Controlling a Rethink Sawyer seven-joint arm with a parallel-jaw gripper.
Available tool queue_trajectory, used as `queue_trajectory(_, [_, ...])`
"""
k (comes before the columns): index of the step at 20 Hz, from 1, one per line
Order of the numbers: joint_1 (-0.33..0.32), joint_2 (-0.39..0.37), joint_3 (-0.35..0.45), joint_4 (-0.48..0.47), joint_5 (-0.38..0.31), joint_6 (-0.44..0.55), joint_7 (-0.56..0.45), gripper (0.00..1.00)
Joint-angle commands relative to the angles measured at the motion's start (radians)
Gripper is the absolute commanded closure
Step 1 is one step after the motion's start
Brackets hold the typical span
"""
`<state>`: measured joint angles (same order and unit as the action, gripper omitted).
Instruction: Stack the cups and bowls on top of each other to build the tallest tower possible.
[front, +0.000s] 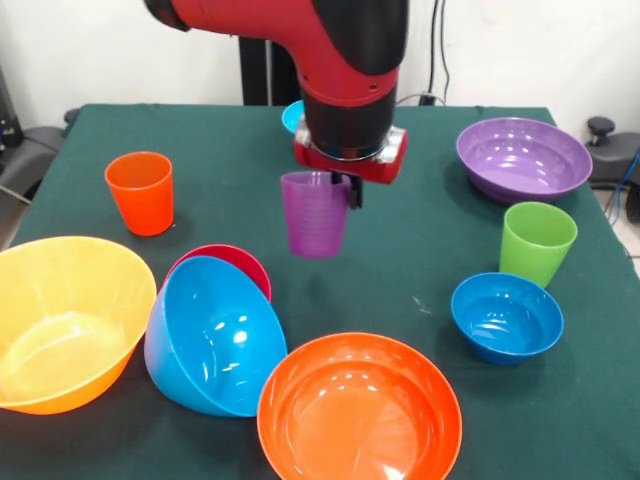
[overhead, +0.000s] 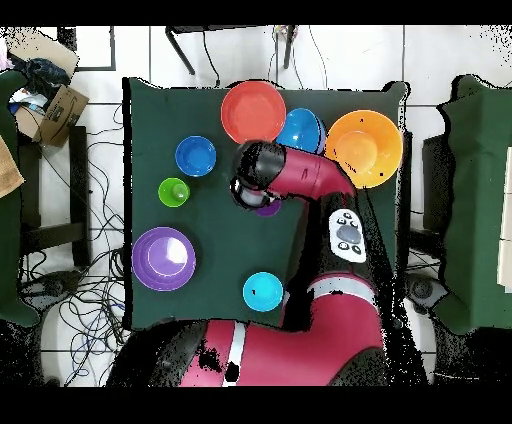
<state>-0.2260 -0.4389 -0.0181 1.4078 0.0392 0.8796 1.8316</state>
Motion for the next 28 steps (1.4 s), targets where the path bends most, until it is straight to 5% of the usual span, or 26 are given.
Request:
queue_trajectory(1, [-0.01, -0.01, 0.13, 0.193, -0.057, -0.153, -0.046, 1.0])
queue_trajectory(15, [0.007, 0.079, 0.152, 0.151, -0.048, -0.176, -0.002, 1.0])
queue_trajectory(16, [0.012, 0.08, 0.148, 0.146, -0.052, -0.176, 0.005, 0.0])
queue_trajectory(28, [0.052, 0.026, 0.105, 0.059, -0.039, -0.04, 0.038, 0.0])
